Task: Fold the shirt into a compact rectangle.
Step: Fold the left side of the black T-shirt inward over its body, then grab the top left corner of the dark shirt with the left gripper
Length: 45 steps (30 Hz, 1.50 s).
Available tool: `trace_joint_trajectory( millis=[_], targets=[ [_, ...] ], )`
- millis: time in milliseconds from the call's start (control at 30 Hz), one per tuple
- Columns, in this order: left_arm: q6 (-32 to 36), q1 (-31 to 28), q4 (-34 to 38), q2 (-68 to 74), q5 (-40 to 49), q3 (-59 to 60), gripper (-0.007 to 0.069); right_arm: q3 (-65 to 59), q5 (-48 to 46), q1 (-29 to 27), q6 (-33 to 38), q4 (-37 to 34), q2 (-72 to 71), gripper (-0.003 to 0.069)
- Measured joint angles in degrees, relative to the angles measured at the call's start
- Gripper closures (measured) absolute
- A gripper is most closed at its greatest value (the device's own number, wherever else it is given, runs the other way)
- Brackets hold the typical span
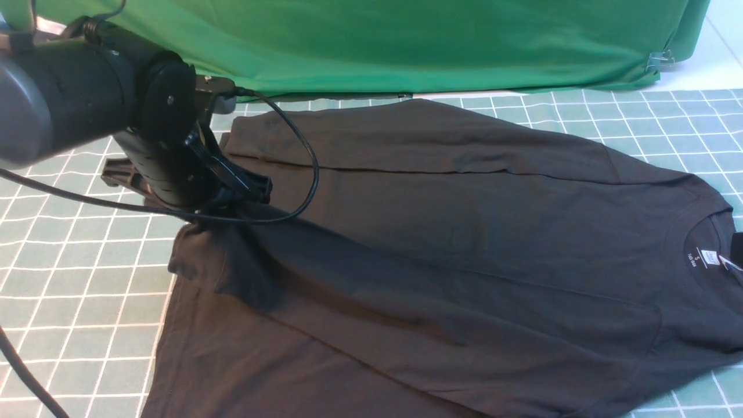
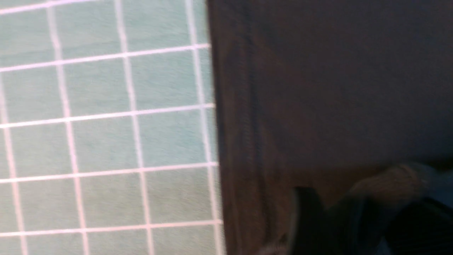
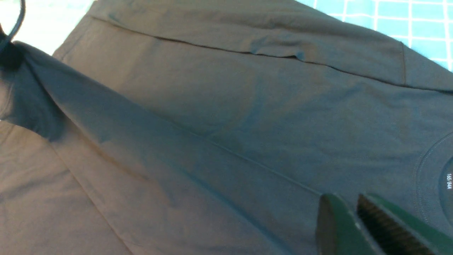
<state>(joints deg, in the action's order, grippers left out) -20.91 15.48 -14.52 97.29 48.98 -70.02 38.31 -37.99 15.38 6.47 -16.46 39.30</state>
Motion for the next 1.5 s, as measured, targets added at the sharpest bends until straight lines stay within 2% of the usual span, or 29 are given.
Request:
trace_joint_trajectory(
  millis=[33, 67, 100, 200, 367, 467, 567, 733, 1100, 1433, 1500],
  targets=[
    [-1.5, 0.0, -1.7, 0.0, -0.7, 0.0, 0.0217, 0.0, 0.0, 0.0, 0.0, 0.0, 0.0, 0.0572],
    [-1.7, 0.0, -1.9, 0.0, -0.9, 0.0, 0.0209, 0.0, 0.0, 0.0, 0.0, 0.0, 0.0, 0.0572],
    [-3.0, 0.0, -3.3, 0.0, -1.8, 0.0, 0.0158, 0.0, 0.0, 0.0, 0.0, 0.0, 0.0, 0.057],
    [-5.6, 0.0, -4.8, 0.0, -3.8, 0.0, 0.0083, 0.0, 0.0, 0.0, 0.0, 0.0, 0.0, 0.0569],
    [-7.3, -0.3, -5.0, 0.3, -7.4, -1.2, 0.0042, 0.0, 0.0, 0.0, 0.0, 0.0, 0.0, 0.0566],
    [-9.2, -1.8, -2.0, 2.2, -8.7, -5.1, 0.0046, -0.1, -0.1, 0.0, 0.0, 0.0, 0.0, 0.0566],
    [-8.8, -5.0, 4.3, 5.8, -7.5, -11.4, 0.0067, -0.1, -0.2, 0.0, 0.0, 0.0, 0.0, 0.0562],
    [-2.2, -8.9, 11.7, 14.4, -7.3, -22.5, 0.0104, -0.1, -1.0, 0.0, 0.0, 0.0, 0.0, 0.0557],
    [0.1, -11.0, 12.7, 32.9, -7.5, -39.2, 0.0117, -0.1, -2.2, 0.0, 0.0, 0.0, 0.0, 0.0547],
    [1.5, -11.5, 13.1, 39.0, -9.8, -42.3, 0.0118, -0.1, -2.9, 0.0, 0.0, 0.0, 0.0, 0.0547],
    [2.0, -11.5, 13.4, 39.1, -9.9, -42.4, 0.0137, -0.1, -3.0, 0.0, 0.0, 0.0, 0.0, 0.0547]
  ],
)
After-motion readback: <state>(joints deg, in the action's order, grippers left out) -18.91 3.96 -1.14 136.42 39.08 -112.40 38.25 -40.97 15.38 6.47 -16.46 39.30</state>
